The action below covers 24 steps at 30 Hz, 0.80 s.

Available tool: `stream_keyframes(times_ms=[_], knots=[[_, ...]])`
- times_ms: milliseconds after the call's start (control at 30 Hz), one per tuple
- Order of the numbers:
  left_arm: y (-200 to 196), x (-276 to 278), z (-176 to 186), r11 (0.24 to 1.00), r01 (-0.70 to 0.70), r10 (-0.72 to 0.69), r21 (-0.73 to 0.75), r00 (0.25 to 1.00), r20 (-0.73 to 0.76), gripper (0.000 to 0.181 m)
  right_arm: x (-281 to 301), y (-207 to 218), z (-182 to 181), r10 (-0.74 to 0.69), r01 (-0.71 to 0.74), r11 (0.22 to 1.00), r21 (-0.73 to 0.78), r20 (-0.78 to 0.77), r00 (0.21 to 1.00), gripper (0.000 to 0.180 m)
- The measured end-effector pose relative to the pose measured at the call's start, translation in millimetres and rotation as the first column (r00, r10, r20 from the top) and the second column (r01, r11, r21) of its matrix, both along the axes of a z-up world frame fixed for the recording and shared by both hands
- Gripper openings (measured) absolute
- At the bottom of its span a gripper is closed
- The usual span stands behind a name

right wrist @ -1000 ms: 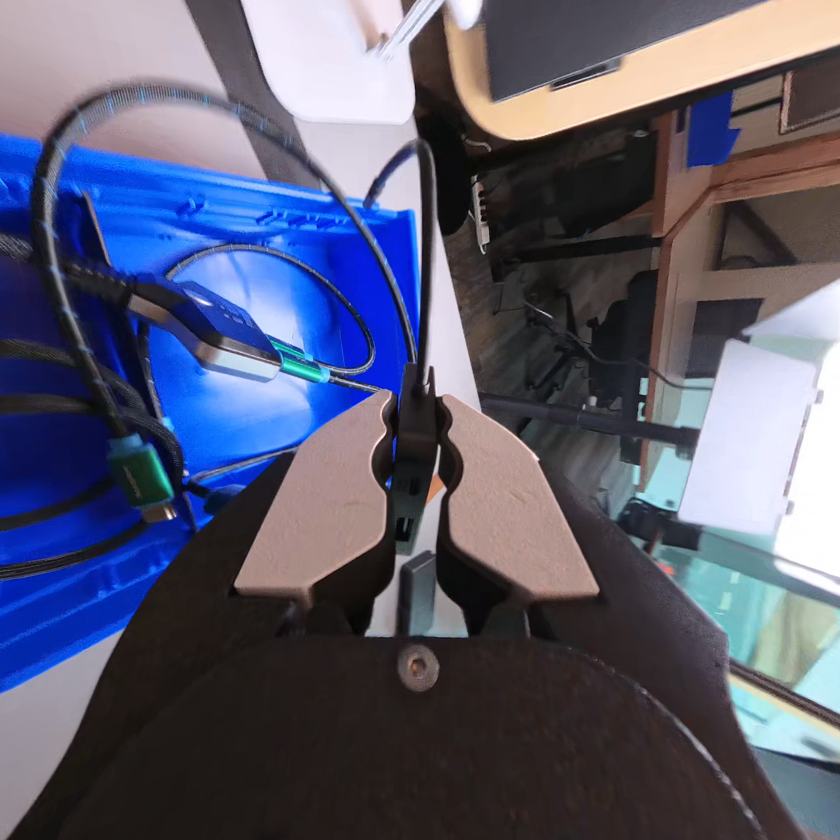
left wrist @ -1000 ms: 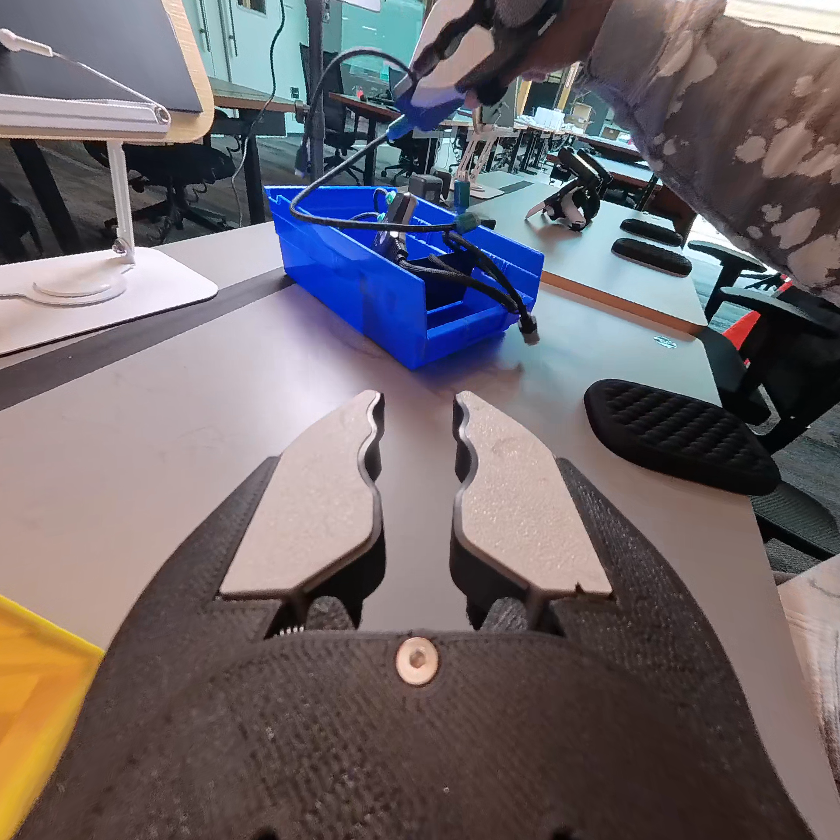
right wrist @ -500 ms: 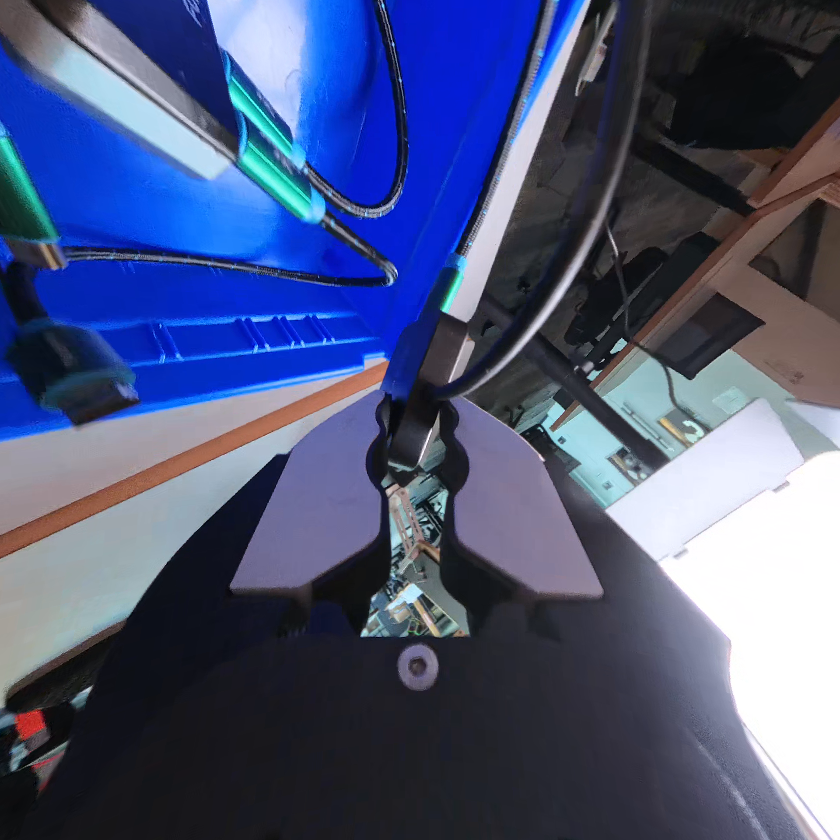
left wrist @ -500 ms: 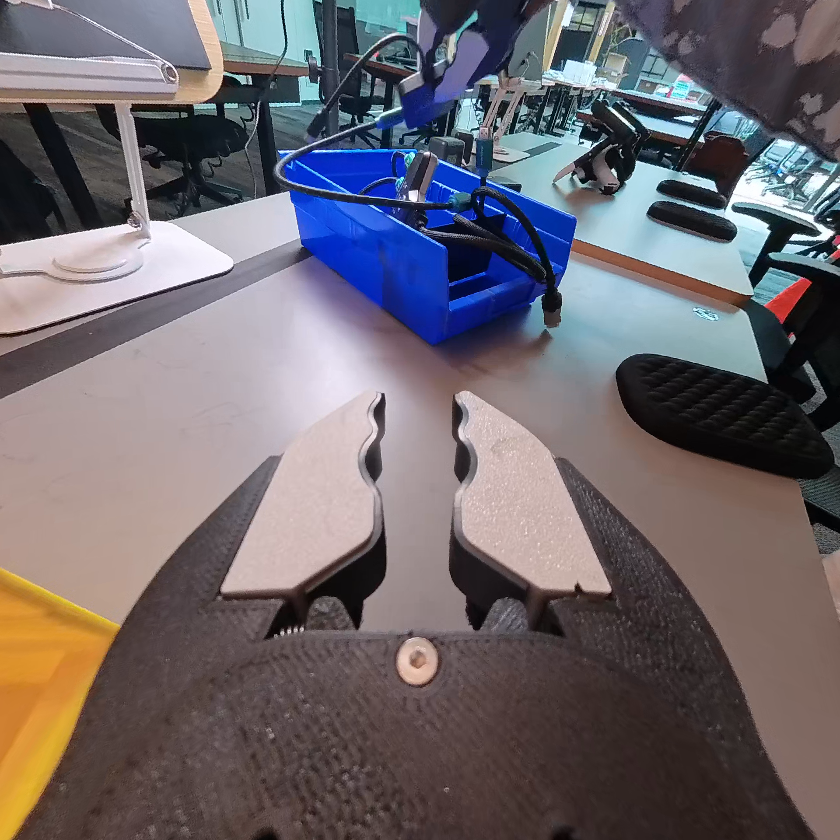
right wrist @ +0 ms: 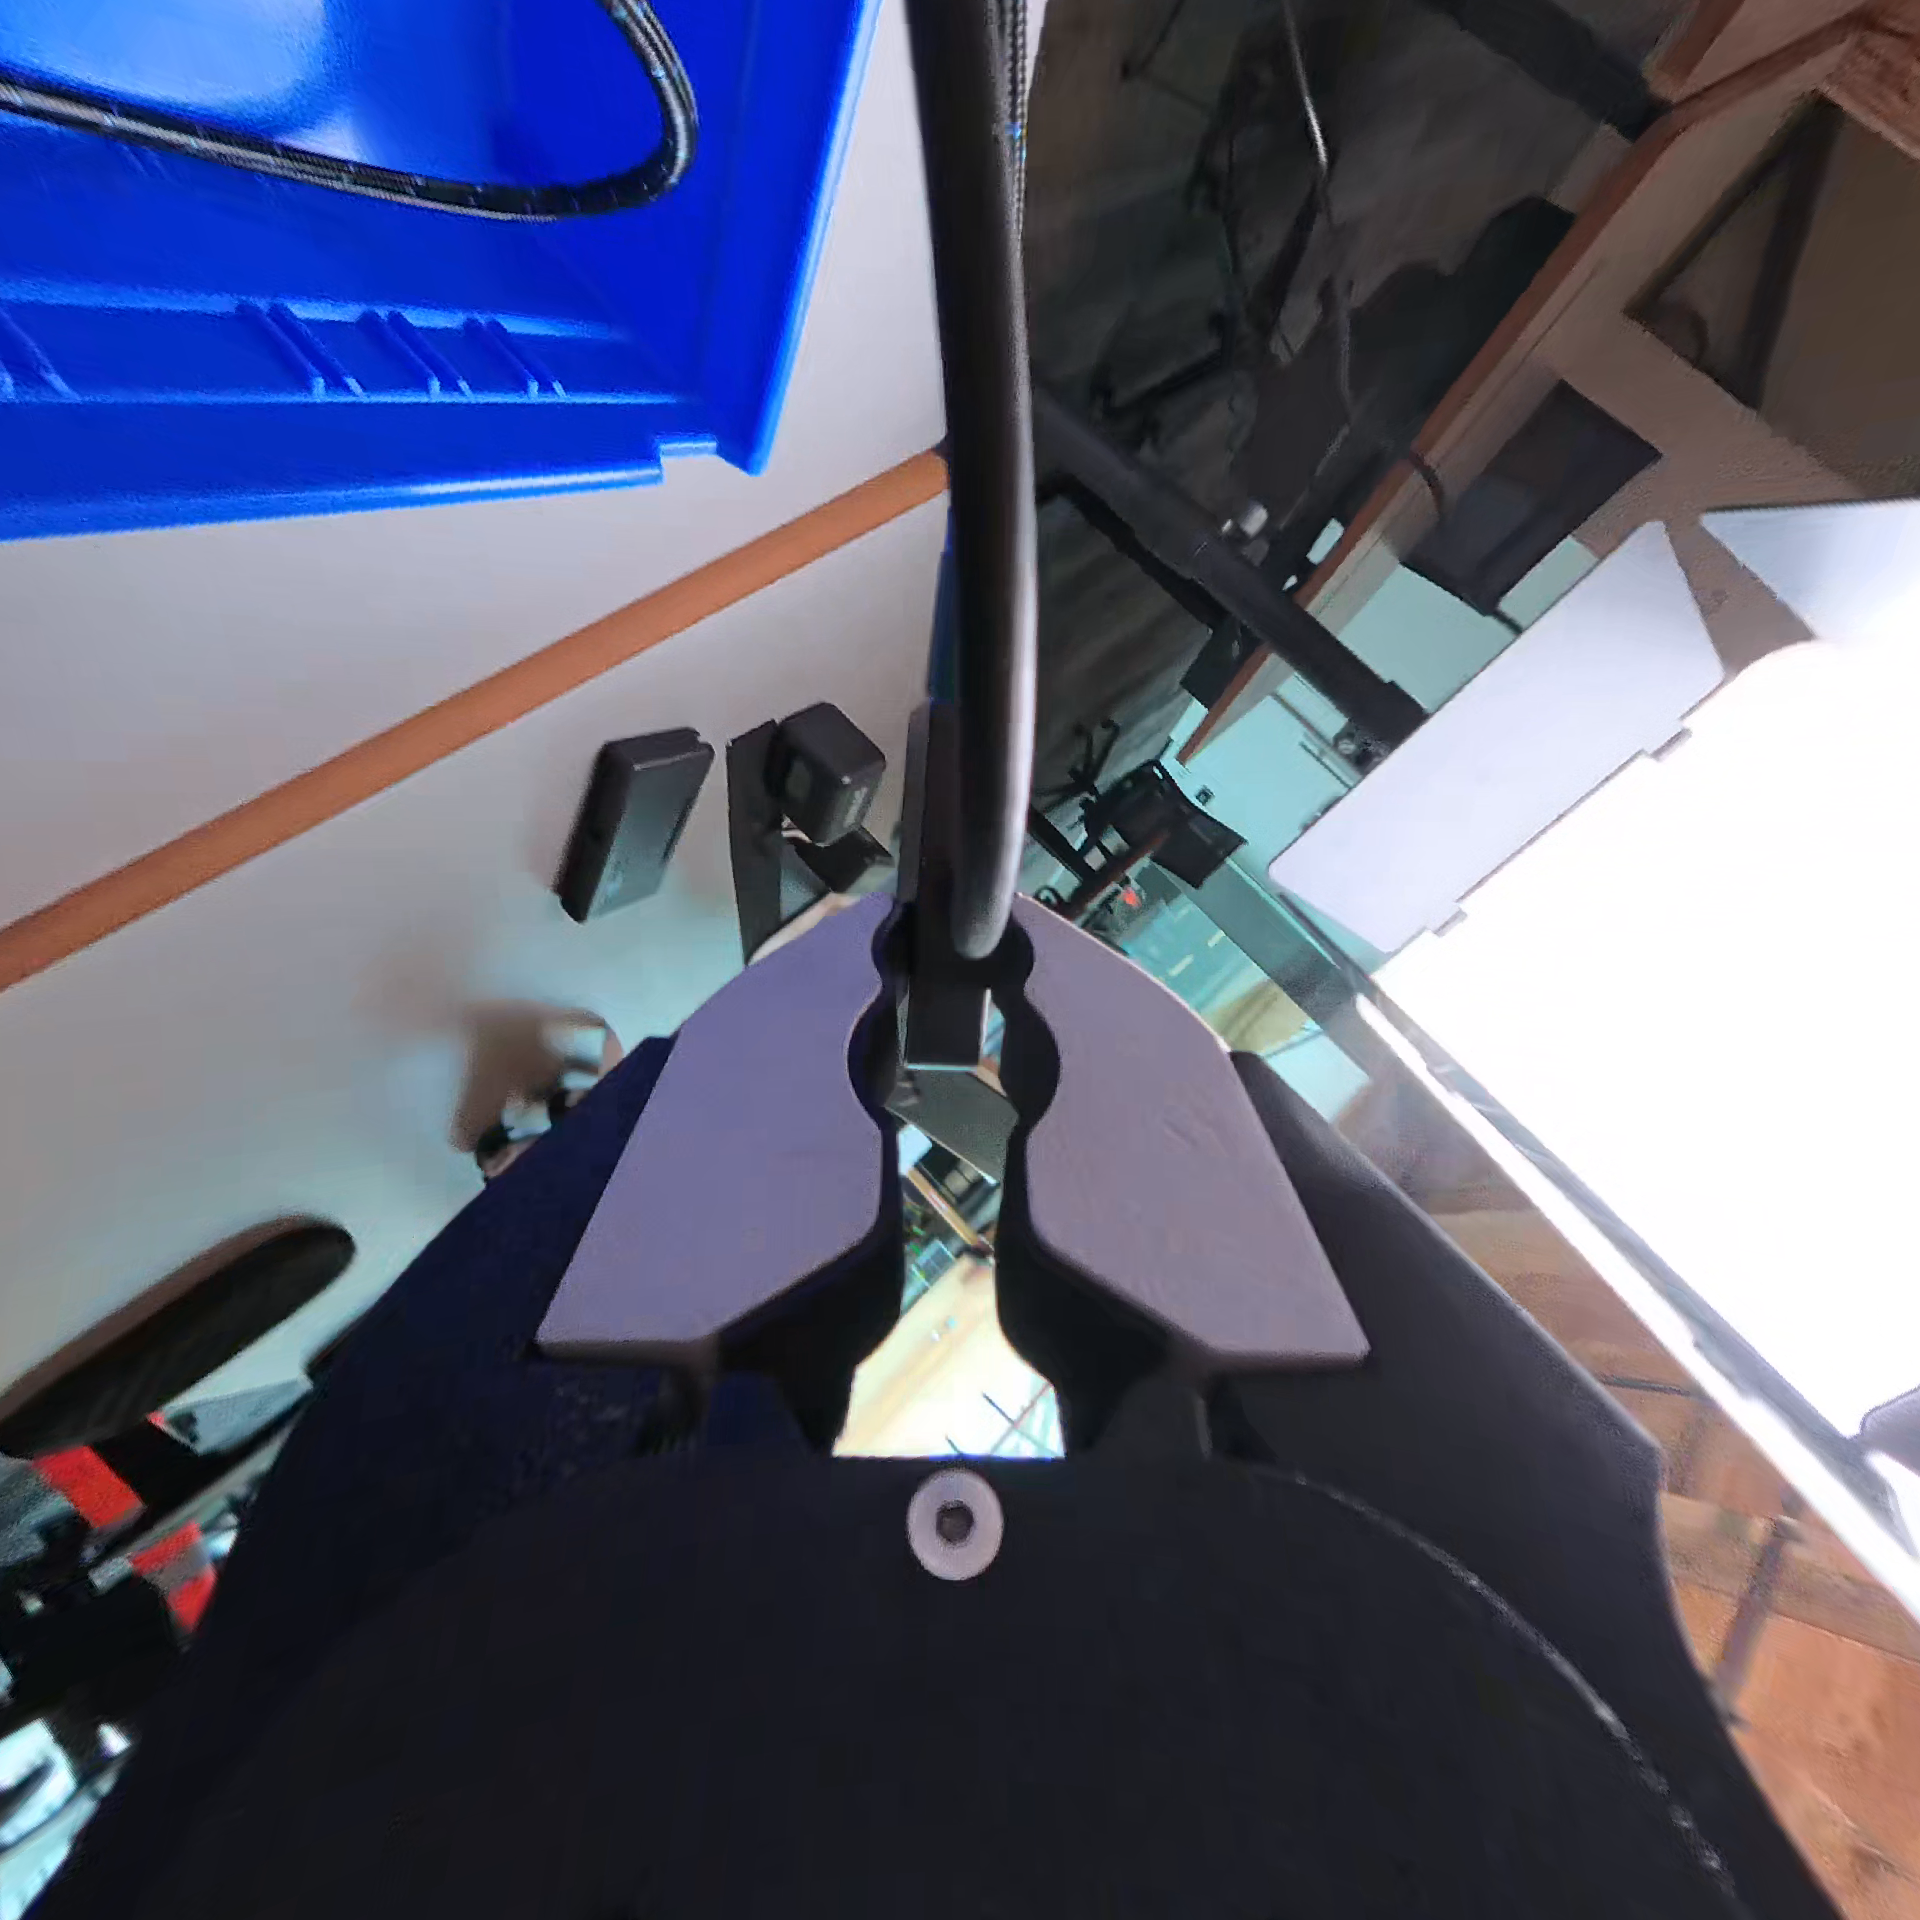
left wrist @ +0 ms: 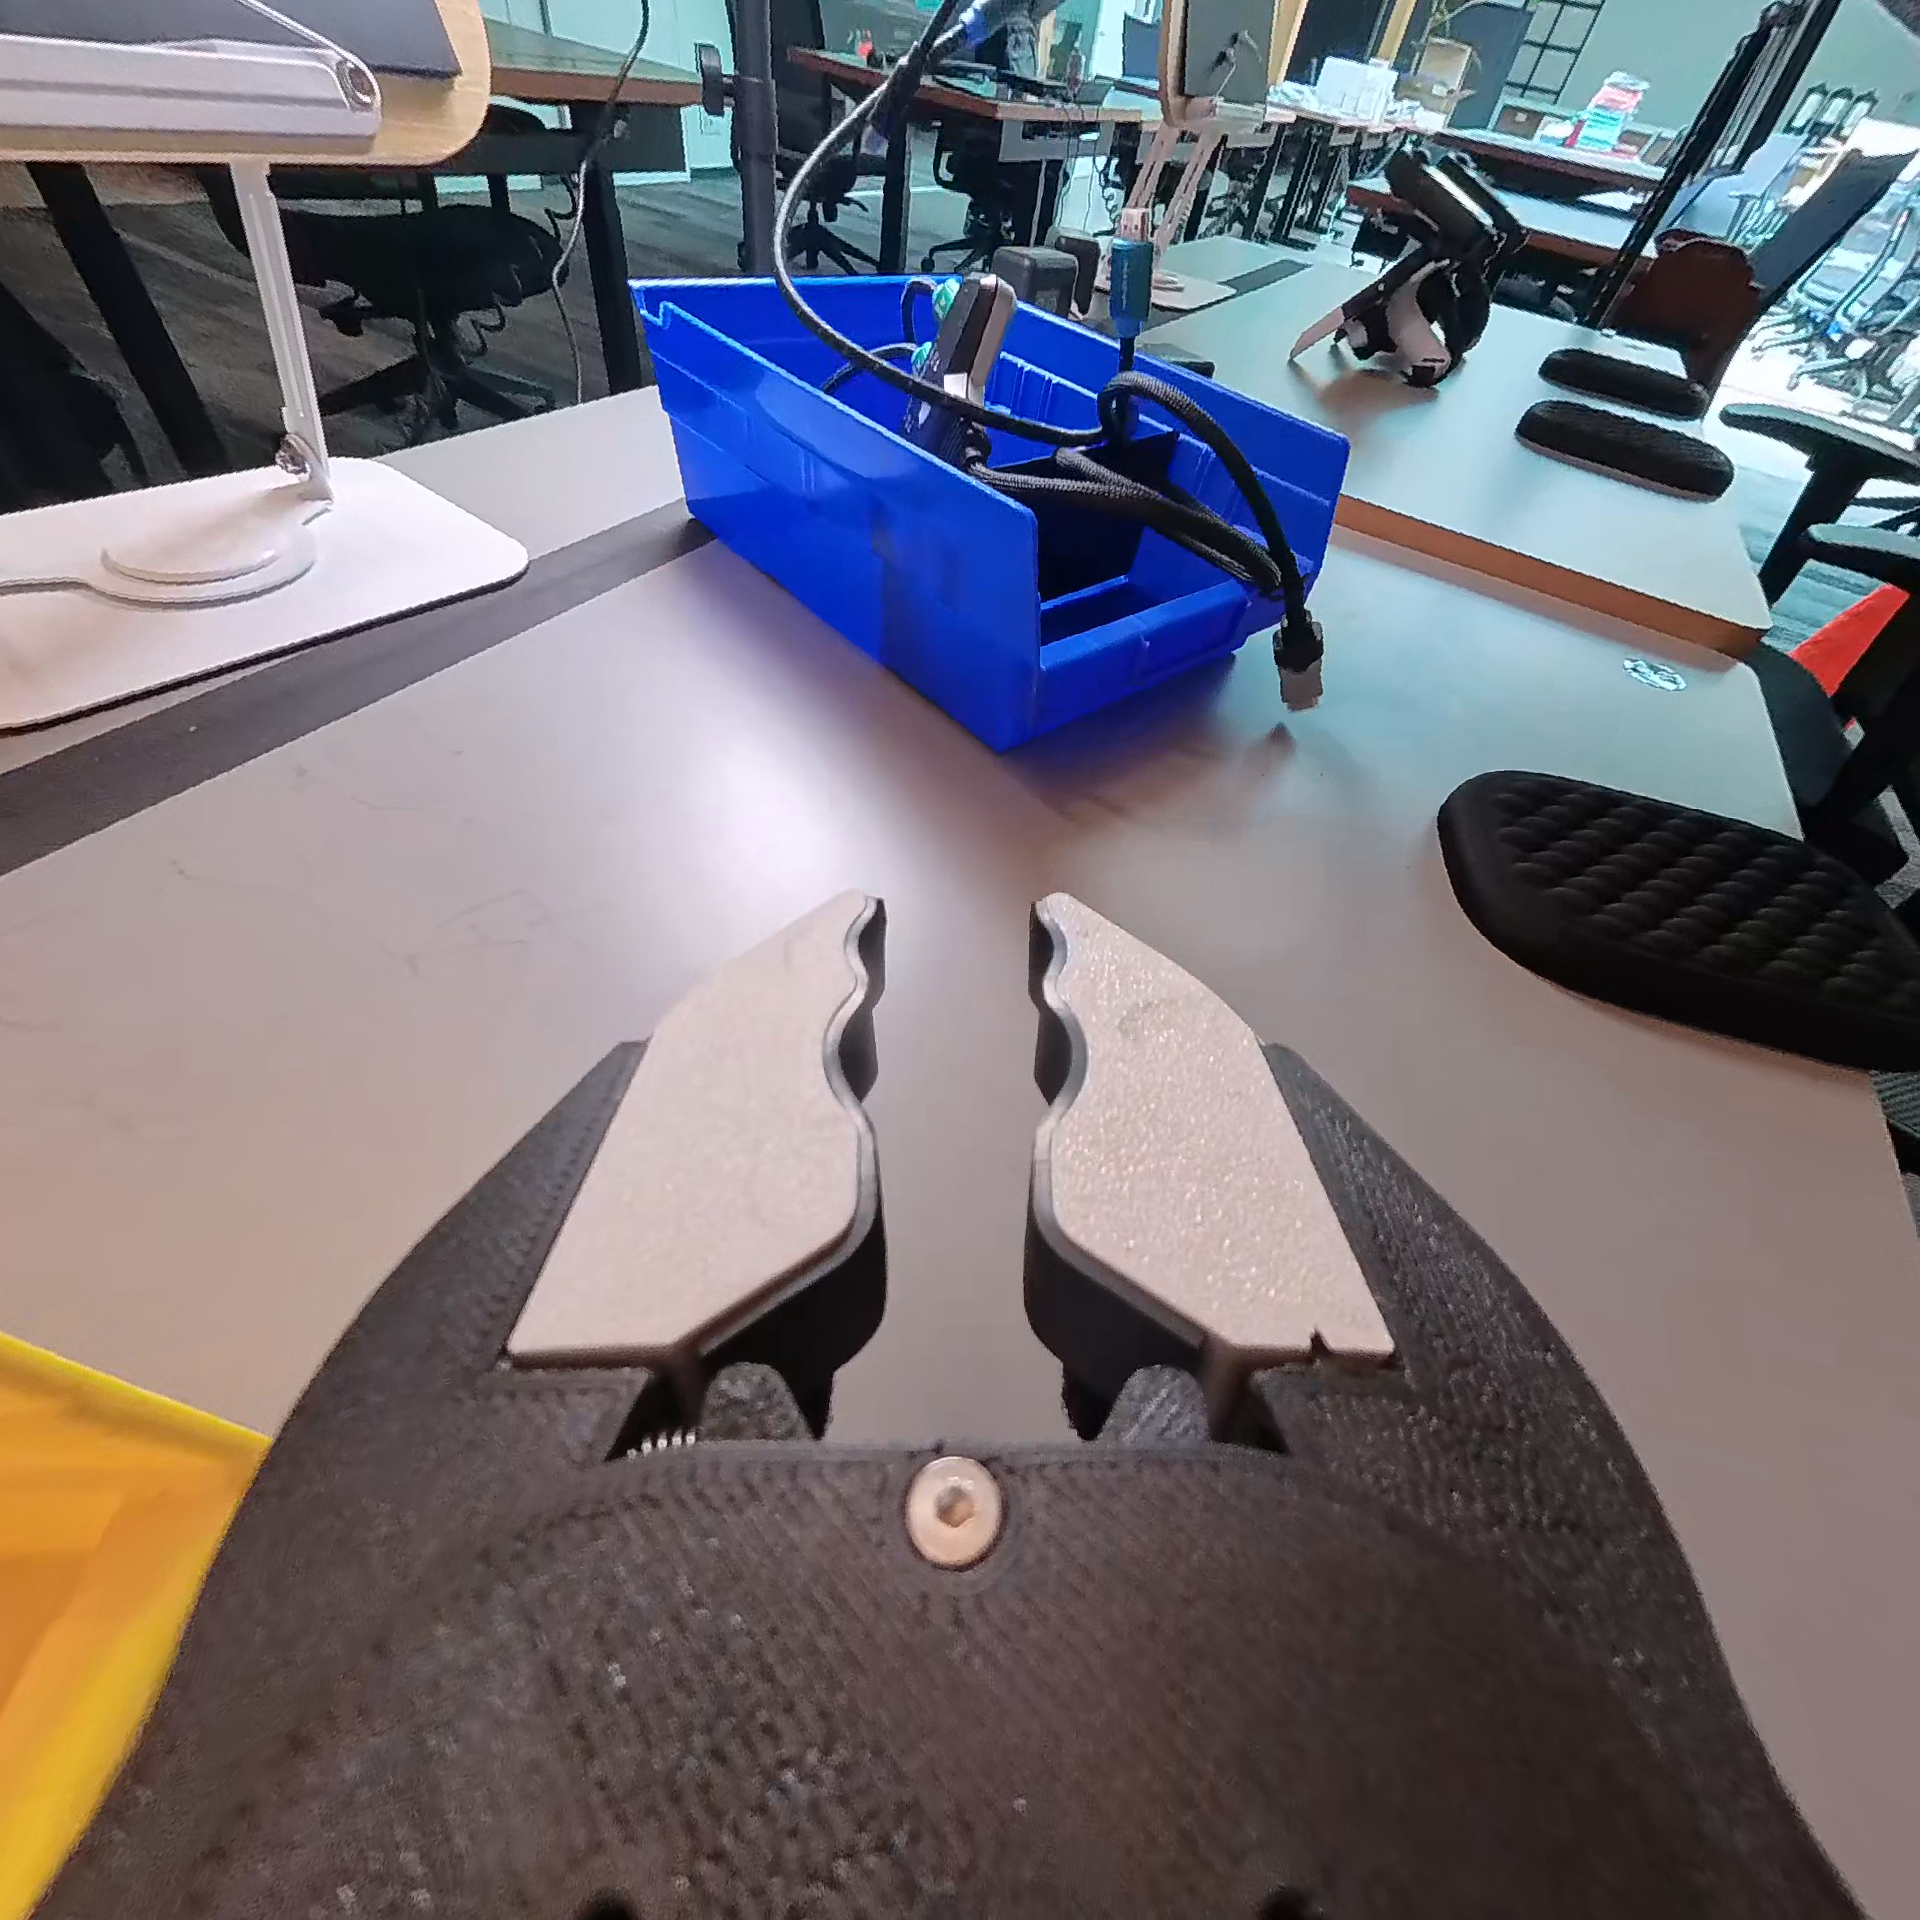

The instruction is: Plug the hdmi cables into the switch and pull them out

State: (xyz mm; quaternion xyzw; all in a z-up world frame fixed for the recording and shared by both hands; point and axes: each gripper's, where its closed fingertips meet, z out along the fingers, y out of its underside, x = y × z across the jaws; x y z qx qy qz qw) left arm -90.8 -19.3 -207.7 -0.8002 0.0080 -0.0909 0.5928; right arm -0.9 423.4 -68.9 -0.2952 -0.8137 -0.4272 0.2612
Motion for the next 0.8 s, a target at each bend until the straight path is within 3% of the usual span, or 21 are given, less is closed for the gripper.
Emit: stream_keyframes(times_ms=[200,300,467,567,667,800], knots=[[-0.1,0.1,-5.3,1.000,0.000,0.000,-0.027,1.000,-0.016,0.026,-32.9,-15.3,-33.1,0.016,-0.068,0.983,0.171,0.287,0.958,0.015],[-0.9,0.5,-4.4,1.000,0.004,-0.004,-0.027,1.000,-0.018,0.027,-52.3,-28.1,-60.8,0.065,-0.135,0.978,0.157,0.385,0.920,0.016],[-1.3,1.6,-3.6,1.000,0.014,-0.015,-0.026,1.000,-0.024,0.027,-67.2,-37.1,-98.0,0.153,-0.178,0.984,0.022,0.420,0.895,0.019],[-1.3,1.7,-4.5,0.999,0.019,-0.020,-0.031,0.999,-0.031,0.027,-78.0,-53.2,-104.3,0.217,-0.185,0.974,-0.130,0.296,0.930,0.017],[-1.6,0.2,-3.9,0.999,0.016,-0.017,-0.031,0.999,-0.031,0.028,-84.1,-71.8,-87.9,0.177,-0.140,0.944,-0.298,0.101,0.979,0.031],[-2.8,-2.8,-0.2,1.000,-0.002,0.001,-0.020,1.000,-0.028,0.030,-89.3,-115.0,-49.5,0.070,-0.207,0.789,-0.579,-0.250,0.966,0.047]])
